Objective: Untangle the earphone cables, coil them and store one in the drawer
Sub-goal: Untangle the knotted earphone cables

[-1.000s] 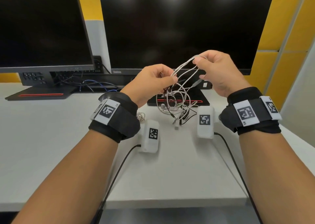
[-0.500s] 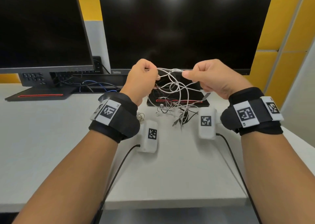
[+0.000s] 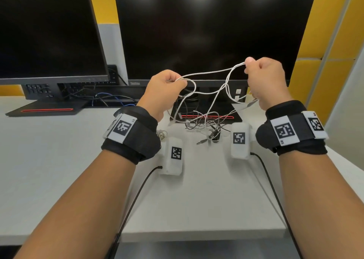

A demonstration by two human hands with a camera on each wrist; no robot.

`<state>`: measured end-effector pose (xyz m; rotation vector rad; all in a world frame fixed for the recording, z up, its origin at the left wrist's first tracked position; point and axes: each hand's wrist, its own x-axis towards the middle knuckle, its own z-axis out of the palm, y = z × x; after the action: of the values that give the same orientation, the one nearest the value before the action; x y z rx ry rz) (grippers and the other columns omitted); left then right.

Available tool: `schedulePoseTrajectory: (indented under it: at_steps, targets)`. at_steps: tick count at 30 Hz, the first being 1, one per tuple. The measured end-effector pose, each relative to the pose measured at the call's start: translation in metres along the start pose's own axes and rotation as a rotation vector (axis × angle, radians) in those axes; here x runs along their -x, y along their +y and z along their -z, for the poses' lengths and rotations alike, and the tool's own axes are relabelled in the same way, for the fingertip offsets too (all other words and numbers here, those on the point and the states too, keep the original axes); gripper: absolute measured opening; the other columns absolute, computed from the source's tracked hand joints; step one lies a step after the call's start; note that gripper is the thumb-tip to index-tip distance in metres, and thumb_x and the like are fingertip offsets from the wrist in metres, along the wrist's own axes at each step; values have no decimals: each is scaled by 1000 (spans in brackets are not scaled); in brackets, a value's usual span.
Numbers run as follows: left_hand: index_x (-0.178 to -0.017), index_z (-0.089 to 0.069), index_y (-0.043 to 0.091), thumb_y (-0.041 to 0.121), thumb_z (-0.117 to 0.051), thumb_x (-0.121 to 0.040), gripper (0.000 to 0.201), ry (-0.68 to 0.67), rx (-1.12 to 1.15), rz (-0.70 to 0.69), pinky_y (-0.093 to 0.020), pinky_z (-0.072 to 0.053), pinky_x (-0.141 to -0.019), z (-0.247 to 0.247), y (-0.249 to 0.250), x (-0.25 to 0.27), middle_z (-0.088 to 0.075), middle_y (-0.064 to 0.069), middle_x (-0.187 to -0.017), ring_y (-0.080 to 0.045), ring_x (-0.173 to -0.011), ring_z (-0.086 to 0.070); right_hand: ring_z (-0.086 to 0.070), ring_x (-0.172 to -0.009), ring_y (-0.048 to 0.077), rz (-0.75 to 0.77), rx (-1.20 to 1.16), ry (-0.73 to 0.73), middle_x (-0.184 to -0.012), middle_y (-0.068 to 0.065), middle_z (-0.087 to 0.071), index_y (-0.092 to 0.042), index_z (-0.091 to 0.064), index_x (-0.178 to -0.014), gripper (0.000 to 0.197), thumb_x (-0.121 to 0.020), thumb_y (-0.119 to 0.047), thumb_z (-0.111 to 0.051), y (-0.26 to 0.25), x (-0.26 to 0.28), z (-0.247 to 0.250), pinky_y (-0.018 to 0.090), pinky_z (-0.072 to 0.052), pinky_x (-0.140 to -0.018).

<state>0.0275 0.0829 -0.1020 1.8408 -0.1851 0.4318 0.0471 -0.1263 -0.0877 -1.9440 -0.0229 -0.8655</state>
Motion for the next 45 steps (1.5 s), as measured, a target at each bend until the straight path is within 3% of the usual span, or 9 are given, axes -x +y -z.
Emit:
schedulePoseTrajectory:
  at_steps: [4, 8, 15, 21, 28, 32, 39, 41, 45]
  targets:
    - [-75, -68, 20, 30, -46, -98, 33, -156, -82, 121, -29, -39, -74, -4, 6, 4, -58, 2, -101, -15, -94, -53, -62, -54, 11, -132, -221, 6, -73, 3, -62, -13, -52, -104, 24, -106, -29, -34, -6, 0, -2, 21, -48, -50]
    - [-73, -64, 18, 22, -46, -95, 29, -123, -90, 147, -24, -37, -68, -7, 7, 3, -65, -7, -109, -22, -107, -54, -73, -77, 17, -211, -498, 114, -91, 9, -68, -9, -49, -107, 23, -105, -25, -33, -6, -7, -4, 28, -59, -65]
    - [-78, -63, 15, 25, -53, -92, 20, -44, 61, 131, -30, -50, -80, -4, 4, 0, -72, 1, -85, -15, -91, -66, -45, -72, 5, -116, -238, 203, -83, -6, -45, -17, -46, -98, 18, -105, -27, -33, 3, -13, -1, 18, -39, -63]
    - [-85, -65, 13, 26, -53, -97, 21, -80, 190, 51, -20, -55, -59, -3, 6, 3, -70, 0, -76, -5, -62, -66, -61, -81, 29, -10, 83, -100, -87, 16, -66, 2, -67, -91, 26, -93, -19, -52, 0, 1, -2, 42, -53, -77]
    - [-89, -73, 16, 34, -58, -95, 25, -177, 53, -48, -15, -49, -60, -5, 2, 8, -64, 5, -78, -4, -70, -56, -52, -114, 6, 84, -73, -482, -119, -8, -62, -25, -66, -114, 31, -92, -11, -50, -23, 18, -10, 20, -36, -82]
    - [-94, -75, 11, 28, -64, -91, 20, -152, 138, -63, -14, -47, -57, -5, 3, 9, -56, 4, -72, -2, -62, -52, -64, -104, 10, 157, -67, -716, -103, -2, -71, -21, -65, -115, 25, -89, -19, -66, -20, 23, -14, 29, -44, -94]
    - [-101, -73, 14, 17, -64, -91, 13, -225, 199, -77, -16, -48, -59, -3, 5, 9, -63, 4, -78, -3, -64, -55, -62, -62, 16, 86, -167, -614, -63, 1, -57, -15, -68, -92, 23, -101, -17, -47, -16, 19, -10, 31, -56, -76]
    - [-103, -72, 14, 13, -63, -92, 14, -254, 188, -84, -16, -48, -59, -2, 4, 8, -61, 2, -80, -4, -65, -54, -47, -52, 8, 40, -209, -599, -60, 0, -49, -13, -66, -88, 26, -102, -17, -43, -15, 18, -7, 21, -46, -56]
    - [-96, -70, 16, 12, -60, -94, 10, -173, 43, -81, -16, -49, -57, -4, 0, 5, -59, 4, -72, -1, -57, -55, -30, -51, 12, -3, -254, -630, -57, 2, -35, -12, -53, -66, 41, -103, -25, -42, -16, 16, -7, 25, -27, -52]
